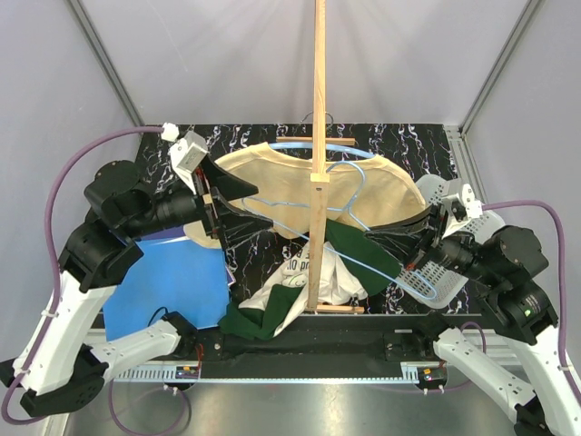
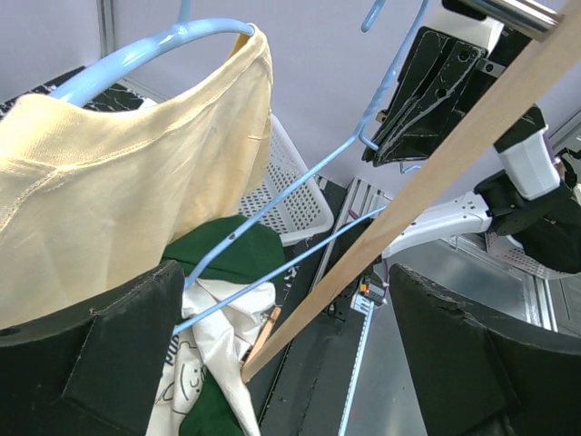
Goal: Remove the t-shirt from the hanger
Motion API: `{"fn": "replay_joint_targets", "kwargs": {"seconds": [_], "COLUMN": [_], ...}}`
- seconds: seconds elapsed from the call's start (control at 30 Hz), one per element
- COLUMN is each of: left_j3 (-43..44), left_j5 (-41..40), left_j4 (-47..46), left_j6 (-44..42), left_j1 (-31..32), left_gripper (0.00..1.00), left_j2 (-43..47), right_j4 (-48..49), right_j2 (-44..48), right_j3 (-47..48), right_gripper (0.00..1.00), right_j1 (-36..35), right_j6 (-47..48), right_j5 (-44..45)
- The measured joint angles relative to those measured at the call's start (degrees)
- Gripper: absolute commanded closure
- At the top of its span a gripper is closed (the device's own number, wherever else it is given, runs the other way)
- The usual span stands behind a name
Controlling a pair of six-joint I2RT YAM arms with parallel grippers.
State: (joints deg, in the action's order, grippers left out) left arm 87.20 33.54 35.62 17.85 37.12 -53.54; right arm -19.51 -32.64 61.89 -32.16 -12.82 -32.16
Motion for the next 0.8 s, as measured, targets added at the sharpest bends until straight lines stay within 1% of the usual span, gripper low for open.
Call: {"fn": "replay_joint_targets", "kwargs": {"seconds": [0.33,0.63,0.8], "left_j3": [0.2,-0.7,-0.7], "left_j5": [-0.6,-0.7,-1.3], "left_j4": [1.2,1.0,0.9], "left_j6": [0.8,1.7,1.7], "left_j1": [0.0,0.0,0.0], "left_gripper": [0.01,0.01,0.01], "left_j2": [-2.6,-1.3,0.0], "right_j4": [-0.1,0.8,2.1], "right_j2": [-0.2,-3.2,-5.5], "right_j3": [0.8,4.2,5.1], "right_gripper": [1.0,1.0,1.0], "right_j1": [0.0,0.0,0.0], "right_j6": [-0.3,-0.3,-0.3], "right_j5": [1.6,1.0,-0.8]}}
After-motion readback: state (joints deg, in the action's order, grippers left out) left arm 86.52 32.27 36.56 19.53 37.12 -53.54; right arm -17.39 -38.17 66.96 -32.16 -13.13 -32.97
